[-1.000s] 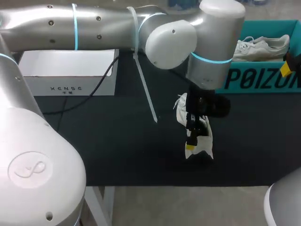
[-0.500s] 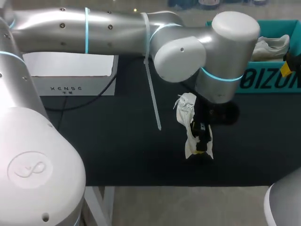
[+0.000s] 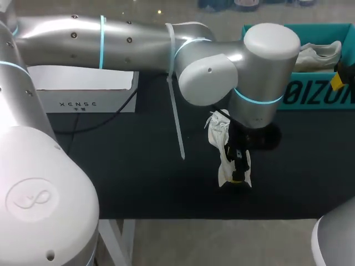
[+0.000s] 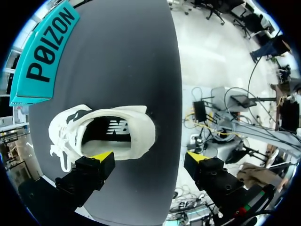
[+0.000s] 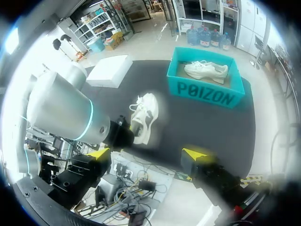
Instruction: Take the shoe out of the shoebox, open the shoe tongue, remove and reinsert the insole, then place the shoe into the shoebox
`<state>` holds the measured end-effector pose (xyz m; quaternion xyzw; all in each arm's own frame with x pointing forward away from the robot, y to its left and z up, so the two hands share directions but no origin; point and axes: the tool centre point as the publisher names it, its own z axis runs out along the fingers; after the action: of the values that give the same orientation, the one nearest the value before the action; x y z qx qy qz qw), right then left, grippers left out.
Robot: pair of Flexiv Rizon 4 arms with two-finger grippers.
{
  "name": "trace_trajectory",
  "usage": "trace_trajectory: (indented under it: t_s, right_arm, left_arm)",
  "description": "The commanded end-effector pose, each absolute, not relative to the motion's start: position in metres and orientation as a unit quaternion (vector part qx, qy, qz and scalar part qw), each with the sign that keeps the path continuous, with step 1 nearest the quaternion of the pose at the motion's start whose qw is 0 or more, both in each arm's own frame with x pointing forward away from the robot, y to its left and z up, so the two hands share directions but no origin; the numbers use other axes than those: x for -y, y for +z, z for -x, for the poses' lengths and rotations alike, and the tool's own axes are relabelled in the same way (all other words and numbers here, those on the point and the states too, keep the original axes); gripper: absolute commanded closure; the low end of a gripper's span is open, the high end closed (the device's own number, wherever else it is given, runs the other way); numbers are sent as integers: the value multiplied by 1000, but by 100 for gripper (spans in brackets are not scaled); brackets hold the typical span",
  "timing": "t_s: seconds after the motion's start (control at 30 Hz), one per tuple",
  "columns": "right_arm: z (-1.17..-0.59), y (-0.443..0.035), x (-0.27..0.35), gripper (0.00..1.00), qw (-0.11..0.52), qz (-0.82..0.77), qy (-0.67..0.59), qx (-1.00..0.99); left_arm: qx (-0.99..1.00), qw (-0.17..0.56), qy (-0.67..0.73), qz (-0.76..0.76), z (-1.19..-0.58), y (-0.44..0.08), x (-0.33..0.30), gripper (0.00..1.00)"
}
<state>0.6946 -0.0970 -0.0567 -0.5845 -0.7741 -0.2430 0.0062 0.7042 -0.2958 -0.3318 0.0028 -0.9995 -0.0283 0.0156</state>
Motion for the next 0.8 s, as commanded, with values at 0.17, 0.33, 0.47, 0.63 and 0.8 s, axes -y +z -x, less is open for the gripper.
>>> trace_trajectory:
  t_s: [0.17,0.33,0.47,0.63,0.8]
  right_arm:
    - [-697,-56,96,0,8,585,-241,774]
    - [-697,-56,96,0,8,585,-241,774]
    - [-697,-56,96,0,8,585,-241,774]
    - [-697,-56,96,0,8,585,-241,774]
    - [-697,-56,96,0,8,585,-241,774]
  left_arm:
    - [999,22,-30,2,-715,-348,307,0]
    - [999,27,-33,11,-719,-356,315,0]
    - [999,28,-41,16,-720,-359,321,0]
    - [999,25,-42,15,-721,-358,322,0]
    - [998,27,-47,11,-722,-359,322,0]
